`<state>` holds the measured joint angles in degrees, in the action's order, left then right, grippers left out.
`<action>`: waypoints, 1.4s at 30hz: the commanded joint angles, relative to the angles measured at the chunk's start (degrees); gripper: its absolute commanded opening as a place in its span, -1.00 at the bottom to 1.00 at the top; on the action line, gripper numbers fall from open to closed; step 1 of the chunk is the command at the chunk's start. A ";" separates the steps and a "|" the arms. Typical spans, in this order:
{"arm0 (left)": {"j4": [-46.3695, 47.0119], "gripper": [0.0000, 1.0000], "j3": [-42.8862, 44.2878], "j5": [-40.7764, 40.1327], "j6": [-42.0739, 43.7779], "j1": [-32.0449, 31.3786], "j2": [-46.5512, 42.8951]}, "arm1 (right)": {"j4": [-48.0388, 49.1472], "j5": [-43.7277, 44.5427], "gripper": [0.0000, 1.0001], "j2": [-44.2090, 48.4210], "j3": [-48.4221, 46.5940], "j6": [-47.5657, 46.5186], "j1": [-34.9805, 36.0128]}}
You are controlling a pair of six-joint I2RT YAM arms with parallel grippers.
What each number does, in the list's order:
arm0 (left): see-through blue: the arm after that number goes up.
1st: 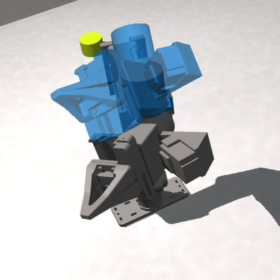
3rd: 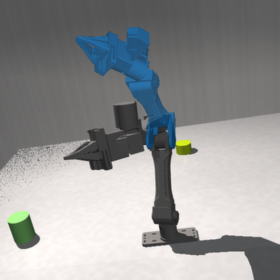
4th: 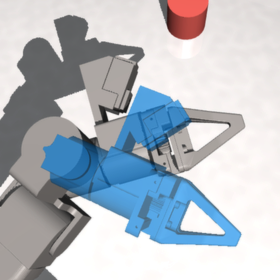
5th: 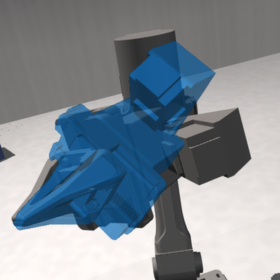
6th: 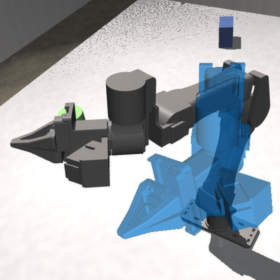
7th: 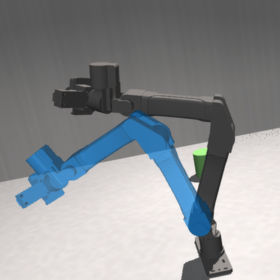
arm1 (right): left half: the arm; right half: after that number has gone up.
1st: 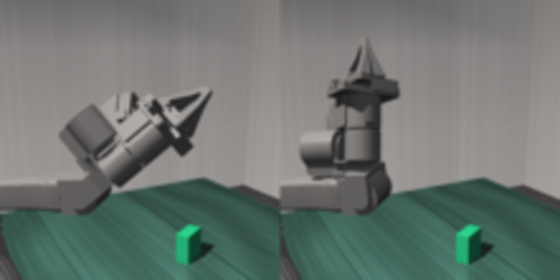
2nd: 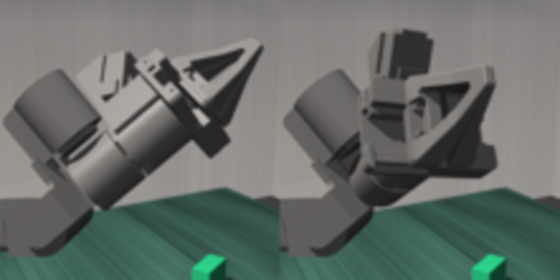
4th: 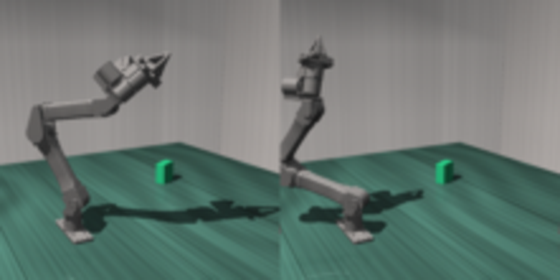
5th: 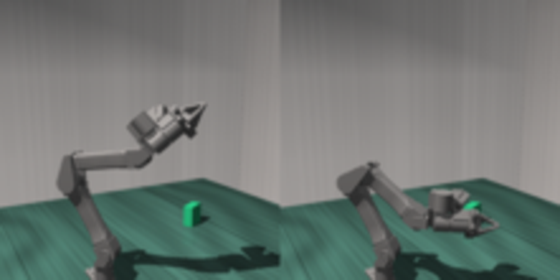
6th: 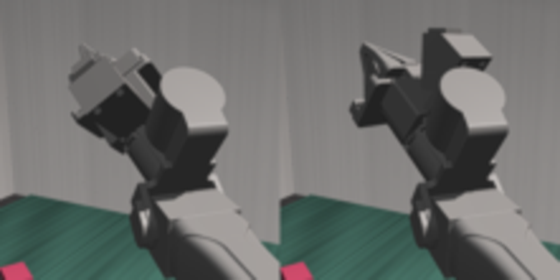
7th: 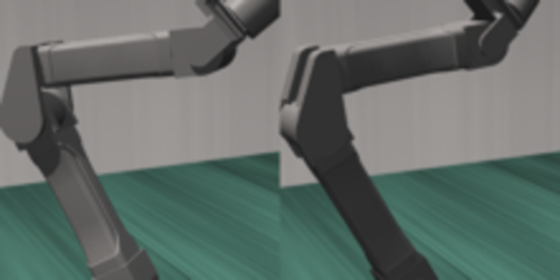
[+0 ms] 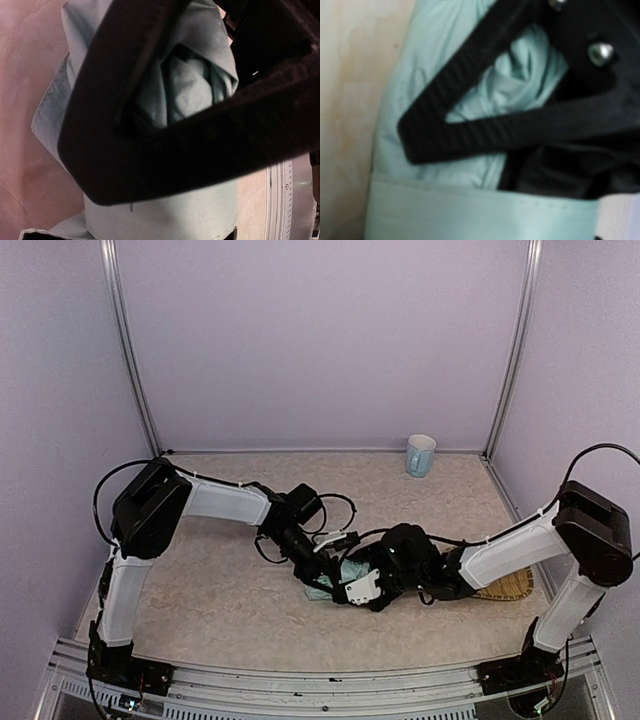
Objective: Put away the umbrella
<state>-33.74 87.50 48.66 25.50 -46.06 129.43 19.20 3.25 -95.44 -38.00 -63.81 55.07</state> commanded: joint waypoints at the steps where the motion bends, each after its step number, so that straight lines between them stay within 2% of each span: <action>1: -15.86 -1.00 -4.52 -6.77 2.61 -2.54 8.42 | 0.87 0.94 0.70 -4.08 -1.76 -0.75 0.62; 3: -16.11 -1.00 -4.16 -5.95 3.45 -2.58 8.64 | 0.31 -1.53 0.58 -4.41 -1.79 -0.58 1.28; 7: -16.55 -1.00 -3.71 -5.11 4.62 -2.63 8.83 | -2.29 -0.60 -0.13 -5.35 -2.39 1.31 1.68; 9: -16.00 -0.96 -3.36 -5.54 4.53 -2.40 8.43 | -4.80 -0.85 -0.32 -5.20 -2.64 3.39 1.63; 10: -14.84 -0.80 -3.38 -5.81 3.83 -2.18 7.75 | -6.25 -1.54 -0.38 -4.93 -2.70 4.35 1.67; 12: -8.96 -0.31 -4.58 -7.76 1.01 -1.32 4.52 | -9.06 -2.93 -0.48 -4.49 -2.94 6.87 1.70; 17: 7.38 0.21 -11.80 -7.85 1.53 0.18 -6.45 | -14.44 -4.16 -0.59 -4.76 -3.01 11.22 1.70; 18: 10.96 0.54 -13.86 -8.48 1.61 0.18 -9.60 | -15.45 -4.29 -0.60 -5.14 -3.12 11.98 1.69; 20: 17.22 0.88 -16.62 -10.58 1.65 0.32 -13.94 | -17.97 -4.47 -0.61 -6.00 -4.07 13.39 1.56; 21: 19.49 0.96 -17.93 -11.49 1.86 0.40 -16.17 | -19.65 -4.75 -0.62 -6.45 -4.82 14.23 1.44; 25: 28.05 0.98 -25.46 -13.59 3.33 1.95 -25.54 | -26.01 -7.14 -0.63 -7.90 -7.61 17.27 0.62; 29: 40.13 0.98 -35.66 -19.16 -0.11 3.94 -36.37 | -32.76 -11.52 -0.64 -9.01 -10.79 20.78 -0.69; 33: 49.21 0.98 -46.08 -24.59 2.14 1.68 -48.32 | -39.49 -17.33 -0.62 -11.56 -14.80 24.24 -2.00; 36: 47.36 0.97 -50.09 -32.81 7.73 -3.95 -53.68 | -43.92 -21.28 -0.62 -14.34 -17.97 26.31 -3.01; 39: 41.75 0.84 -50.50 -39.19 11.05 -9.30 -54.14 | -48.04 -25.31 -0.62 -17.28 -20.97 27.45 -4.34; 42: 39.11 0.79 -49.74 -40.76 12.49 -12.24 -52.51 | -51.85 -27.49 -0.64 -20.54 -23.55 28.18 -6.09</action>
<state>8.91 37.95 15.18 33.74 -55.92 75.50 -15.33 -17.80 -107.68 -62.41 -38.76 49.76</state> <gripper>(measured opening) 0.900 0.360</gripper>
